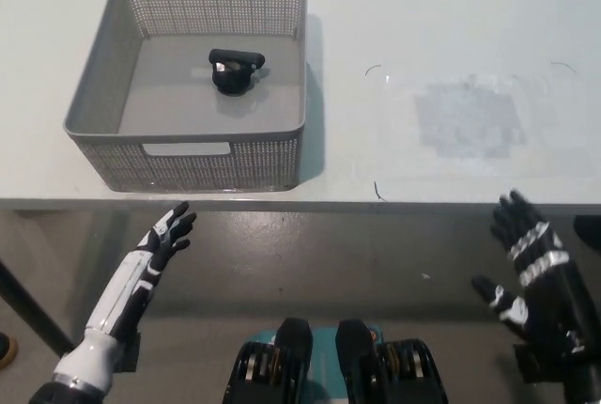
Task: Use the right hand to pick up a webcam and put it into a container on the left side
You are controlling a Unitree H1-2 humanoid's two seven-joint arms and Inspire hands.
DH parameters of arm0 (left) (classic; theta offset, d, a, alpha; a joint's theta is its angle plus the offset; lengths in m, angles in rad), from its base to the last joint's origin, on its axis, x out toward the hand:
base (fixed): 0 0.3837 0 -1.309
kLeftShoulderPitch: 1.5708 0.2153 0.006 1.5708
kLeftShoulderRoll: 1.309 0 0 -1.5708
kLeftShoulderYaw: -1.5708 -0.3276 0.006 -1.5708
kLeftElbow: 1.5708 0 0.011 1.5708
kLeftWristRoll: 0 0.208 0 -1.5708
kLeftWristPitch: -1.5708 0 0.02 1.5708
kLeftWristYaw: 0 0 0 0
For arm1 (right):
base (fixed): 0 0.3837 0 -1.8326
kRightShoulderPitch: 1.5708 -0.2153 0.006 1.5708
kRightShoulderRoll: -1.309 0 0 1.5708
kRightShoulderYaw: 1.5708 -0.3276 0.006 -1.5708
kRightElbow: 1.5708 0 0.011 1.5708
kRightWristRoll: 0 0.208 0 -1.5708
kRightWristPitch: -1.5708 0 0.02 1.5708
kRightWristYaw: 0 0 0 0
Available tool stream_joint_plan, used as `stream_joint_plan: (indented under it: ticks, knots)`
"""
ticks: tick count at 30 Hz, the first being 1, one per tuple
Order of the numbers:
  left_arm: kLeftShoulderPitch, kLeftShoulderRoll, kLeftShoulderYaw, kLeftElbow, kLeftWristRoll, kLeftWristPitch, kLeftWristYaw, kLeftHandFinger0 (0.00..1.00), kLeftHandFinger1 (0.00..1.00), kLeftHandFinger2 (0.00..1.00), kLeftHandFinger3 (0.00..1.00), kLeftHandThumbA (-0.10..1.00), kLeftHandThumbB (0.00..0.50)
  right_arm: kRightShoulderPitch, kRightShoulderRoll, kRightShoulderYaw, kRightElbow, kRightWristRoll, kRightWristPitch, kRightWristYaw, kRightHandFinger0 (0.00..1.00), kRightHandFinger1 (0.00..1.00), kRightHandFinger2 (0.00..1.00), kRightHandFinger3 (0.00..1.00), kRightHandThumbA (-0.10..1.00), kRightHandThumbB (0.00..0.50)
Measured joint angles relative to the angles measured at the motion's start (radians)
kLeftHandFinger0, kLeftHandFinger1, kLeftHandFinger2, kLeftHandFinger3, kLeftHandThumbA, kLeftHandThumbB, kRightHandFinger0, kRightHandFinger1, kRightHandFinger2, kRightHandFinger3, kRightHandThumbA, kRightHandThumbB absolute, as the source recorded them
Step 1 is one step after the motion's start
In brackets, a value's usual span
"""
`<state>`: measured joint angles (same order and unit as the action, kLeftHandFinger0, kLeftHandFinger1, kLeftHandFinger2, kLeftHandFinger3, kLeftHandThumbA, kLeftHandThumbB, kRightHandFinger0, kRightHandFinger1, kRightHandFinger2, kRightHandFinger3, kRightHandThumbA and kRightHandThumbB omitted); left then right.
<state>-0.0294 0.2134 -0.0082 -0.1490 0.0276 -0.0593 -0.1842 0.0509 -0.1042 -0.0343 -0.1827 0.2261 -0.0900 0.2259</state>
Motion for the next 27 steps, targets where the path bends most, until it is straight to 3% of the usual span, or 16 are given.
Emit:
stream_joint_plan:
  ticks: [6, 11, 14, 19, 27]
  knots:
    - [0.013, -0.008, 0.016, -0.001, -0.016, -0.019, 0.0, 1.0, 1.0, 1.0, 1.0, 1.0, 0.095, 0.008, 0.005, 0.017, 0.099, 0.019, -0.041, 0.019, 1.0, 1.0, 1.0, 1.0, 1.0, 0.285]
    - [0.03, -0.013, 0.018, -0.009, -0.025, -0.027, 0.0, 1.0, 1.0, 1.0, 1.0, 1.0, 0.068, 0.0, 0.003, 0.021, 0.163, 0.019, -0.069, 0.025, 1.0, 1.0, 1.0, 1.0, 1.0, 0.255]
    - [0.052, -0.023, 0.018, -0.011, -0.026, -0.037, 0.002, 1.0, 1.0, 1.0, 1.0, 1.0, 0.099, -0.013, 0.0, 0.024, 0.185, 0.019, -0.08, 0.031, 1.0, 1.0, 1.0, 1.0, 1.0, 0.254]
    - [0.078, -0.029, 0.018, -0.011, -0.027, -0.045, 0.002, 1.0, 1.0, 1.0, 1.0, 1.0, 0.078, -0.029, -0.001, 0.028, 0.201, 0.019, -0.09, 0.037, 1.0, 1.0, 1.0, 1.0, 1.0, 0.246]
    - [0.094, -0.031, 0.018, -0.01, -0.03, -0.051, 0.002, 1.0, 1.0, 1.0, 1.0, 1.0, 0.086, -0.038, -0.002, 0.031, 0.224, 0.019, -0.099, 0.039, 1.0, 1.0, 1.0, 1.0, 1.0, 0.248]
